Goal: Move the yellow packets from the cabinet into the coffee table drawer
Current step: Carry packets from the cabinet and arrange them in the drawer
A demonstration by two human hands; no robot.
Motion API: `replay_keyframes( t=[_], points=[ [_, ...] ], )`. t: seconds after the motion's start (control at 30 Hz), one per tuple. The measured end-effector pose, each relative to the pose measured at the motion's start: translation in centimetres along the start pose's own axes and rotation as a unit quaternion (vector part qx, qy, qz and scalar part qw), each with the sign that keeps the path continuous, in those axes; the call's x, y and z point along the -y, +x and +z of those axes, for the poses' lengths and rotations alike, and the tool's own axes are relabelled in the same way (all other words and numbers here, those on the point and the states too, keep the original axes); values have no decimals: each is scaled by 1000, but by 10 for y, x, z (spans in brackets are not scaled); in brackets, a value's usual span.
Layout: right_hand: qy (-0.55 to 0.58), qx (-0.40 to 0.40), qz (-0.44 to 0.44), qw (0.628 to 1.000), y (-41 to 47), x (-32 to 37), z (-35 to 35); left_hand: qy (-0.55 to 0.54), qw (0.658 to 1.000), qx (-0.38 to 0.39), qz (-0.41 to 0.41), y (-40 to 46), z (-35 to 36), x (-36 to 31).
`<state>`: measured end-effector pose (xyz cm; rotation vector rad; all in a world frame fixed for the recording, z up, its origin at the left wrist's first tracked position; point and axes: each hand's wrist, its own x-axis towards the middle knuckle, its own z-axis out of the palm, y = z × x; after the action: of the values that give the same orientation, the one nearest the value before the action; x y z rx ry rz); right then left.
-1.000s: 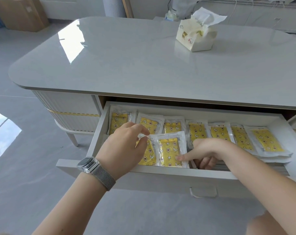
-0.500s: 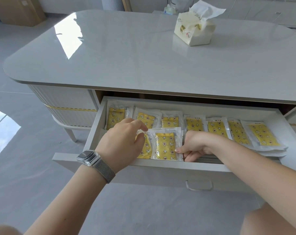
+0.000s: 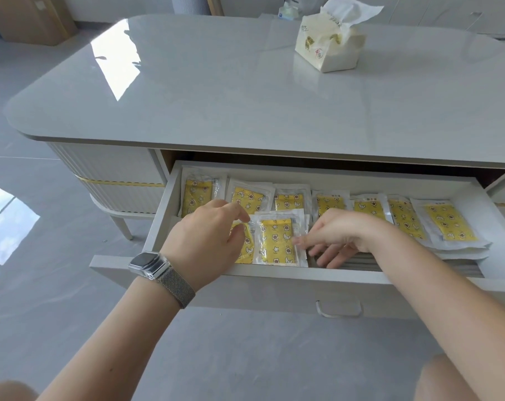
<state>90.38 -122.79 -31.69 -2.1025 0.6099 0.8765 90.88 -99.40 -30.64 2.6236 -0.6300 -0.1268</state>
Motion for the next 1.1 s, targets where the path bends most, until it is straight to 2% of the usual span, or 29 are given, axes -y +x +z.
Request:
replay_keyframes(
  t=[0.13,0.33,0.7,0.97,1.1],
  points=[
    [-16,9,8,1000,4,2,6,12,1000,13,1,-3,0,0],
    [47,7,30,998,10,3,7,17,1000,13,4,-2,-2,-3],
    [63,-6,46,997,8,4,14,47,998,41,3,-1,-1,-7],
    [-43,-54,23,997,2,4,15,89,996,29,-3,-8,-2,-11],
    [-89,-84,5,992,2,0,6,104,993,38,-37,-13,-9,-5]
  ],
)
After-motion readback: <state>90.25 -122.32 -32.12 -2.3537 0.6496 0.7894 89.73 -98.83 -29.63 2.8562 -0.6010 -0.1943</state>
